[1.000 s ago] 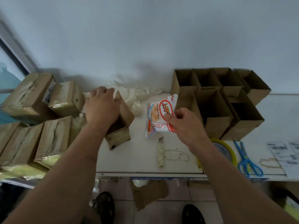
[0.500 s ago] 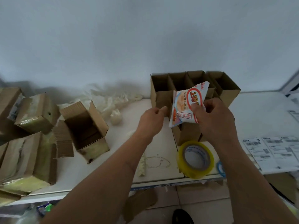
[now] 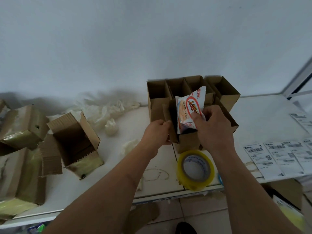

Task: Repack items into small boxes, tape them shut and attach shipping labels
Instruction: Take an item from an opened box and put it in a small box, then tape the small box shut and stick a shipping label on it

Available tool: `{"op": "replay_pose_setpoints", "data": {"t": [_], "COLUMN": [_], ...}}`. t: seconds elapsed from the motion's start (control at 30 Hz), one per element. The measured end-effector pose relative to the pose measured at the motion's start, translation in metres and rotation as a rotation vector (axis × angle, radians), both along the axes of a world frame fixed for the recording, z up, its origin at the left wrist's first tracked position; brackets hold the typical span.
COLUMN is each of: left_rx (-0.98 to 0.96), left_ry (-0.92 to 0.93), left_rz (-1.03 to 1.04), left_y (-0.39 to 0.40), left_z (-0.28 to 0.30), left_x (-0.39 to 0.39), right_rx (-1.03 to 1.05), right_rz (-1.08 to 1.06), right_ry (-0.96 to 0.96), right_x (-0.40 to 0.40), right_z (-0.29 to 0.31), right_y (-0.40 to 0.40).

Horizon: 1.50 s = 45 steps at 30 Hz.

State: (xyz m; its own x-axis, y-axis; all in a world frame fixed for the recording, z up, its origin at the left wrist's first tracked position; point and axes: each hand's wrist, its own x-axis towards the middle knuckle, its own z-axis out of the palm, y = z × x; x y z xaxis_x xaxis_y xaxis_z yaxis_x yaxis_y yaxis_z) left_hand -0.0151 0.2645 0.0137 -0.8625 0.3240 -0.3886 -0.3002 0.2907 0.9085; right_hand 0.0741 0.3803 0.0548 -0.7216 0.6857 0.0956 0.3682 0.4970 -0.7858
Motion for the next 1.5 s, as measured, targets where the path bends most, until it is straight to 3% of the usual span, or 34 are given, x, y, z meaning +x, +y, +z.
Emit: {"op": "replay_pose_setpoints", "data": {"t": [0.17,0.53,0.9,1.27,1.5], "left_rx": [0.016,0.207,0.07,0.017,0.102], "left_ry": [0.054,-0.169,-0.087,-0.127,0.002], "left_rz": [0.038,0.234,0.053,-0.044,0.134], "left_y": [-0.025,-0.064,-0.088,-0.102,-0.114], "left_z": [0.005,-0.008,-0.01,-0.005,0.019], "left_x": [0.018,0.052,0.059,0.056,0.054], "right_rx": [0.085,0.308,0.675,0.453,0.41], "right_rz": [0.087,0.322,0.281,0.361,0.379], "right_ry": [-0.112,-0.299,-0.452,-0.481,-0.346], "right_x": [-0.002,-0.005,-0.019,-0.033,-0.029], "right_z": [0.001,0.01,-0.013,-0.027,-0.006], "right_y": [-0.01,-0.047,-0.066,-0.059,-0.06]}}
